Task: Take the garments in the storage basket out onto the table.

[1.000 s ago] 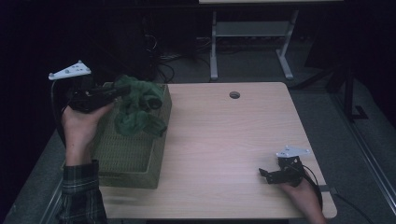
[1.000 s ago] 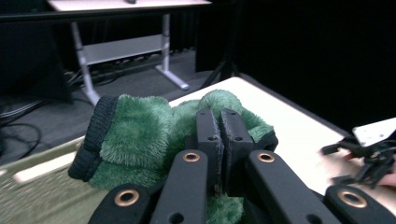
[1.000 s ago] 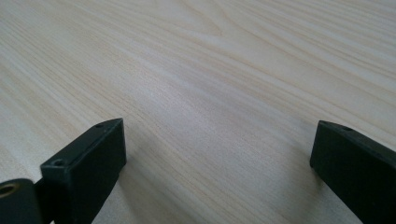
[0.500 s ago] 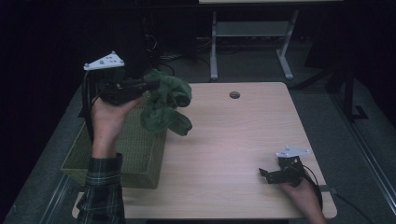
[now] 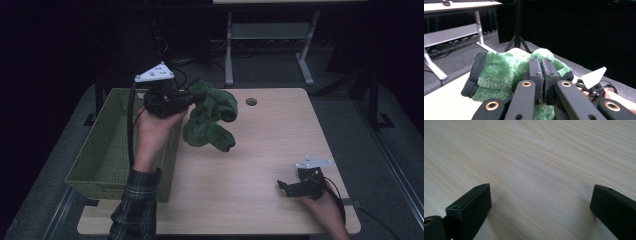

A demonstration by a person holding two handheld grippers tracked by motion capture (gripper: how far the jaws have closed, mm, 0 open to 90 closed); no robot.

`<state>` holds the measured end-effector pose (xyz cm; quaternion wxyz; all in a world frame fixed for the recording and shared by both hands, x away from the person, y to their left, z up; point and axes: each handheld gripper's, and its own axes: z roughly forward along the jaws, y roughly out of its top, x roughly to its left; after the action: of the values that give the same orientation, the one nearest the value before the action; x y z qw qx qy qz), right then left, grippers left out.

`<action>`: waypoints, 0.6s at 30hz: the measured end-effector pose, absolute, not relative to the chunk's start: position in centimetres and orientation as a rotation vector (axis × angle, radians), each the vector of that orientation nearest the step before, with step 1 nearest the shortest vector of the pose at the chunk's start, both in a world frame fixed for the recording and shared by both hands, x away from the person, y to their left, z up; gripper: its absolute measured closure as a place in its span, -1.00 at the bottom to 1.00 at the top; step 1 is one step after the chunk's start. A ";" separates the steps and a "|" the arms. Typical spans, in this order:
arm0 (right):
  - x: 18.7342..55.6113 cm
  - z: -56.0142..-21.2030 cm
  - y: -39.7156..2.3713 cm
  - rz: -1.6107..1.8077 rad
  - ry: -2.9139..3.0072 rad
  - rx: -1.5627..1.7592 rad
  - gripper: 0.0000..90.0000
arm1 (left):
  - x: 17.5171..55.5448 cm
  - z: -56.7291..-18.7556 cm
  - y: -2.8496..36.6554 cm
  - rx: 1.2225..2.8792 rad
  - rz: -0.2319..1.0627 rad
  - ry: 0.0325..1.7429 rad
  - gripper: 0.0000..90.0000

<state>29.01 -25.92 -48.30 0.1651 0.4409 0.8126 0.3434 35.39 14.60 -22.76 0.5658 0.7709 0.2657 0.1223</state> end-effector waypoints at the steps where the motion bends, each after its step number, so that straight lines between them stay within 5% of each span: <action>1: 29.0 -48.3 -25.9 0.978 2.316 1.256 -0.93 | 35.4 -23.1 14.2 1.815 0.280 0.622 0.96; 18: 29.0 -48.3 -25.9 0.978 2.315 1.255 -0.93 | 35.8 -29.2 7.9 1.838 0.139 0.620 0.96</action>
<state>29.01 -25.92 -48.30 0.1652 0.4407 0.8128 0.3434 35.80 7.93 -29.23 0.5633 0.7810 0.2634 0.0589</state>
